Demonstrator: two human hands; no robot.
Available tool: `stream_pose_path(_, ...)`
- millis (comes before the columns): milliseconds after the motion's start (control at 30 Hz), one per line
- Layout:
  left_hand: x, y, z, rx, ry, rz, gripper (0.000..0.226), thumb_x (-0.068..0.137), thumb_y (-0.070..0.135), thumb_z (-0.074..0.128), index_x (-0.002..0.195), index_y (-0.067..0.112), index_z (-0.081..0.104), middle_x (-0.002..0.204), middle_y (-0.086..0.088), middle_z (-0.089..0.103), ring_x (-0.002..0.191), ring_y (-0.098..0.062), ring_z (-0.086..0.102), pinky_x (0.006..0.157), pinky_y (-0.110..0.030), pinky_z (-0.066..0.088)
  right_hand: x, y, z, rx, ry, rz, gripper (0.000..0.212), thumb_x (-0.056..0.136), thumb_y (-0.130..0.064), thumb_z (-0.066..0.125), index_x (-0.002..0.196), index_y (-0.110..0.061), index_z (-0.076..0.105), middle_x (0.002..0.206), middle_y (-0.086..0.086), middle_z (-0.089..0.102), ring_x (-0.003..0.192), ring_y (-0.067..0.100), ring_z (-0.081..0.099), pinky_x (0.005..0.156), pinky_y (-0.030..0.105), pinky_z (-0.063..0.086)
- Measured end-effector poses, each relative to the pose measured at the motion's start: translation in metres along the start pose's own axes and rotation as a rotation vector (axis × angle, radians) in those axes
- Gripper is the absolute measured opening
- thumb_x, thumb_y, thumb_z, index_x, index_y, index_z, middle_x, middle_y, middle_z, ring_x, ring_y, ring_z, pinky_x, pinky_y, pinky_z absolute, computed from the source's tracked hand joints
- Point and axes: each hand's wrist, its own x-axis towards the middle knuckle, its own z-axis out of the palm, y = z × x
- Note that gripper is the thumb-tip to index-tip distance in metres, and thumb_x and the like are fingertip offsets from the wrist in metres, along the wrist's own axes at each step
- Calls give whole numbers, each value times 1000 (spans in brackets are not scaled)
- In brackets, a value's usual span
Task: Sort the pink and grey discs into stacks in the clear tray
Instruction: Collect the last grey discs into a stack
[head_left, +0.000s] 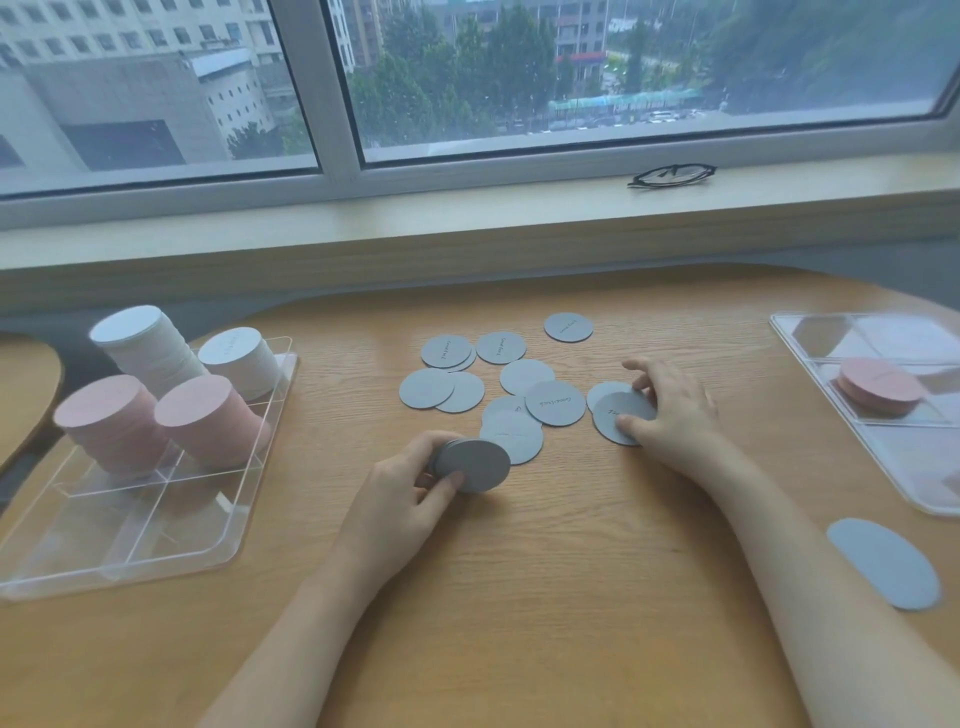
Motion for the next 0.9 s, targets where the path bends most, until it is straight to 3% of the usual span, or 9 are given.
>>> stream_pose_path(67,0,-1,0,2,-1,-4,32,93,9,68,113,34,62,104,20,69,100,-10,66,87,-34,56,-1,-1,0,-34,-15,-4,63,82,-26,69,140,-32,44,116,-9,49,111,14,39,104,38,25)
stream_pose_path(233,1,-1,1,14,-5,5,30,93,9,68,113,31,63,104,21,69,100,-9,66,87,-34,56,0,-4,0,-152,-167,-27,66,85,-24,56,147,-34,35,148,-6,38,140,20,27,120,42,9)
stream_pose_path(400,0,-1,1,30,-9,20,29,94,9,67,113,31,63,104,22,69,101,-8,66,86,-31,55,-4,-8,-9,-39,-187,-9,75,60,-33,57,133,-38,44,116,-11,44,116,13,36,105,34,23)
stream_pose_path(467,0,0,1,30,-8,25,30,94,9,67,112,32,63,104,22,68,101,-8,65,86,-31,56,-4,-7,-12,-14,-223,-12,72,63,-28,64,131,-37,46,107,-11,42,107,13,35,98,32,29)
stream_pose_path(633,-1,-1,2,34,-12,6,30,94,9,66,111,33,63,102,21,69,96,-11,66,85,-33,56,-10,-8,-16,25,-303,-51,60,73,-24,74,127,-32,50,100,-9,40,106,14,40,97,35,39)
stream_pose_path(767,-1,1,4,27,-12,6,30,97,7,62,112,33,62,101,20,69,94,-12,66,83,-34,55,-19,-16,-20,135,-308,-121,35,73,-21,81,102,-30,64,88,-8,48,80,5,47,66,14,37)
stream_pose_path(900,-3,5,8,0,-36,-10,32,98,7,59,110,37,61,102,21,68,94,-12,65,84,-31,54,-30,-33,-14,288,-277,-213,31,74,-9,76,86,-34,61,80,-10,55,72,6,50,62,16,40)
